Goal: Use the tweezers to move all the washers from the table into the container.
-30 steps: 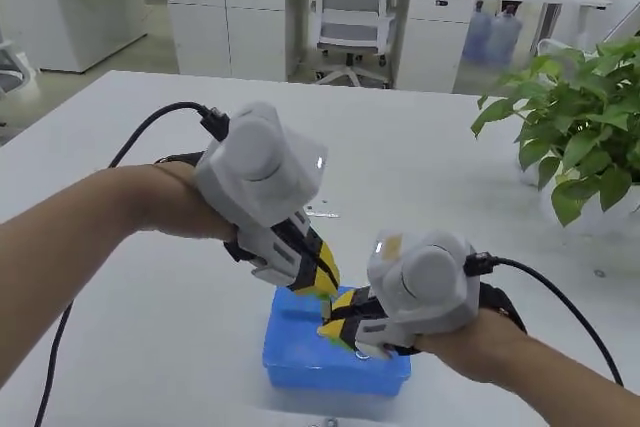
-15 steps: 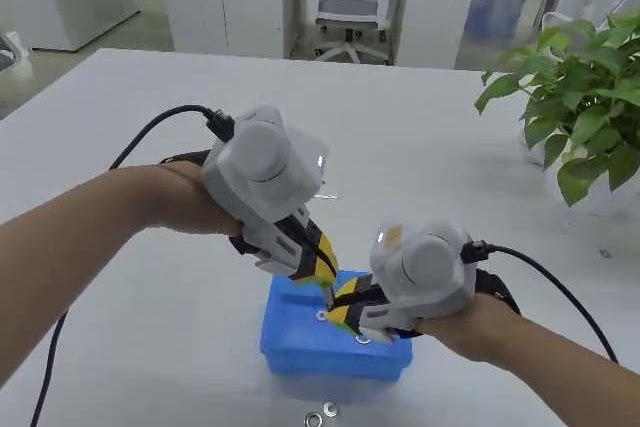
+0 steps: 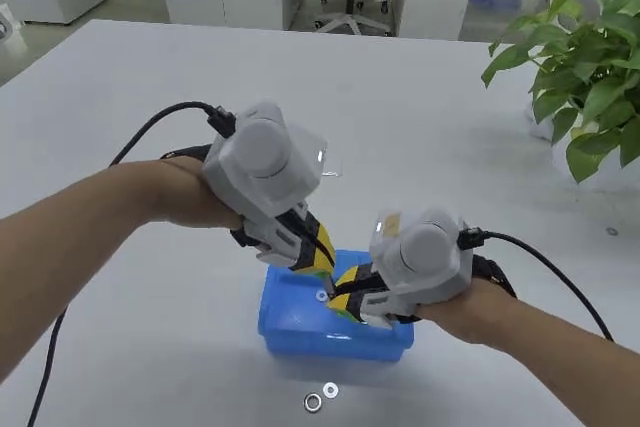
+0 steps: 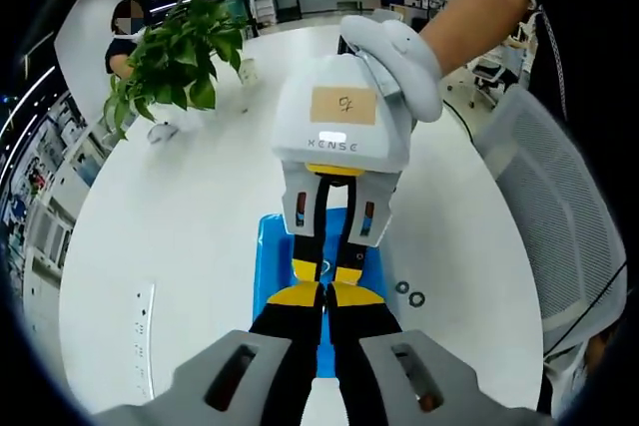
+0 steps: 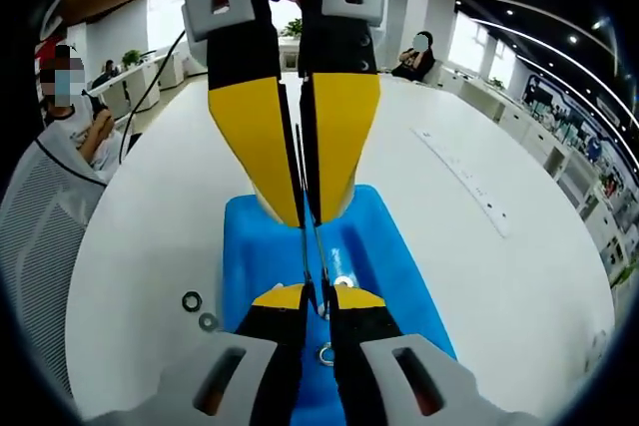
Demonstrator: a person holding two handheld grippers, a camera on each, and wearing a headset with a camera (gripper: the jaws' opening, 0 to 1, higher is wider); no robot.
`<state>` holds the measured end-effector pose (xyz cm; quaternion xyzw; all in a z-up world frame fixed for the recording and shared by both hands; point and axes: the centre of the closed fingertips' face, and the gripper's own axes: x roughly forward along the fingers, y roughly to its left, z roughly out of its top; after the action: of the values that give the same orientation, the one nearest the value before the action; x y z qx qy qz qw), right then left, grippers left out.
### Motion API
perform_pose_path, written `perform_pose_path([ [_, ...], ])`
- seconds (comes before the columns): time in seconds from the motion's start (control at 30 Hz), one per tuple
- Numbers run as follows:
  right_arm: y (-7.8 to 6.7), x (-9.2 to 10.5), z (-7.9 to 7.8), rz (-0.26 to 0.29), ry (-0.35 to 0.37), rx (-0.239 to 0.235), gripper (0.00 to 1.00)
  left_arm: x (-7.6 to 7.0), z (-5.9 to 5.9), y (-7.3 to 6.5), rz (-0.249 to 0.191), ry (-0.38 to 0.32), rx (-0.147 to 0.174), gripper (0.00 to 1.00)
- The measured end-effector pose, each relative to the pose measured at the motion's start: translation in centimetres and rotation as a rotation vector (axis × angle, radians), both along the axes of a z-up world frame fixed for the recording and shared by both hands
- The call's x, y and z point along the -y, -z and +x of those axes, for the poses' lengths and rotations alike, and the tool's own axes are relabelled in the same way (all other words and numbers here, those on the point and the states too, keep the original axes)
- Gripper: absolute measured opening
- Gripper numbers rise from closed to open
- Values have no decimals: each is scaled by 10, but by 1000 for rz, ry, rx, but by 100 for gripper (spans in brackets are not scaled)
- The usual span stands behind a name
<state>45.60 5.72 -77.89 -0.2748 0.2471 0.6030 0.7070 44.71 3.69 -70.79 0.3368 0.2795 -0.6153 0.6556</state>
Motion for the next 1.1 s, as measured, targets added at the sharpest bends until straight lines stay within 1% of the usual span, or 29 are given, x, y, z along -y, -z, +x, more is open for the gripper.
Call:
perform_pose_path([
  [0.23,7,1,0,-11,-8,-10,10,1,0,7,0,-4,-9,6],
  [0.6,14,2,1,-25,-14,-14,10,3,-1,12,2,-3,-19,6],
  [0.73,14,2,0,-23,-15,-17,10,3,-1,12,-1,-5,-19,6],
  [0.97,14,1,0,-29,-18,-12,10,2,-1,12,6,0,-18,6],
  [1.1,11,3,-1,-25,-13,-12,11,1,-2,10,3,4,-19,6],
])
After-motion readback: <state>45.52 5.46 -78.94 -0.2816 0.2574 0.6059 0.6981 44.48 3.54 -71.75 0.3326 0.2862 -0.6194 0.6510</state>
